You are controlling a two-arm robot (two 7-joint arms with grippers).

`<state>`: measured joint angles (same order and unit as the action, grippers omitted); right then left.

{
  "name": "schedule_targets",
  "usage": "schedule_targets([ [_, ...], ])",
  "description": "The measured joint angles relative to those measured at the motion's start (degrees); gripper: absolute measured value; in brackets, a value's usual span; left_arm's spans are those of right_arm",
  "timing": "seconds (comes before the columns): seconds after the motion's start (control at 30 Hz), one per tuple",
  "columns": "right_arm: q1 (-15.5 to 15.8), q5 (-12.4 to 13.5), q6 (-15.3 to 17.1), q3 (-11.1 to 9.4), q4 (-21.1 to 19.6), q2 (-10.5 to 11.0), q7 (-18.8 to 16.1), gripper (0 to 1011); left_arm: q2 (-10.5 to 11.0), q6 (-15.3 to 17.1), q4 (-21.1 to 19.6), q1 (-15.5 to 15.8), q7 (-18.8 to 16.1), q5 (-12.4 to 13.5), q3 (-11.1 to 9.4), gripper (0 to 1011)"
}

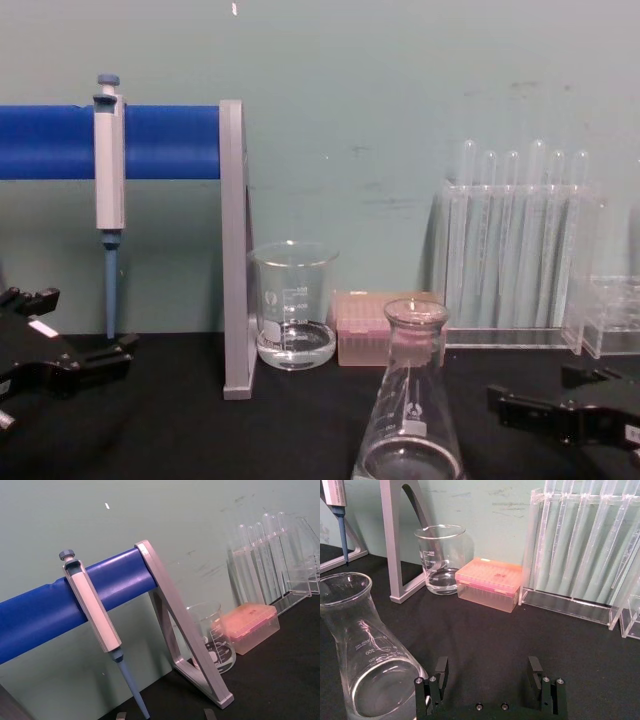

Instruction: Grasp the erlenmeyer flask with one hand, shake it three times, then place it back.

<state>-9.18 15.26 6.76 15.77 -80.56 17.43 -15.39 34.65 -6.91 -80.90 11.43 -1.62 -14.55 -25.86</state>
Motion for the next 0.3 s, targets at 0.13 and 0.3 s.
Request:
schedule_targets([
  [0.13,0.0,0.0,0.0,0.0,0.0,0.0,0.0,1003,0.0,0.0,0.0,0.0,0.0,0.0,0.0,1001],
  [0.3,0.0,0.0,0.0,0.0,0.0,0.0,0.0,1003,0.0,0.0,0.0,0.0,0.0,0.0,0.0,1001],
])
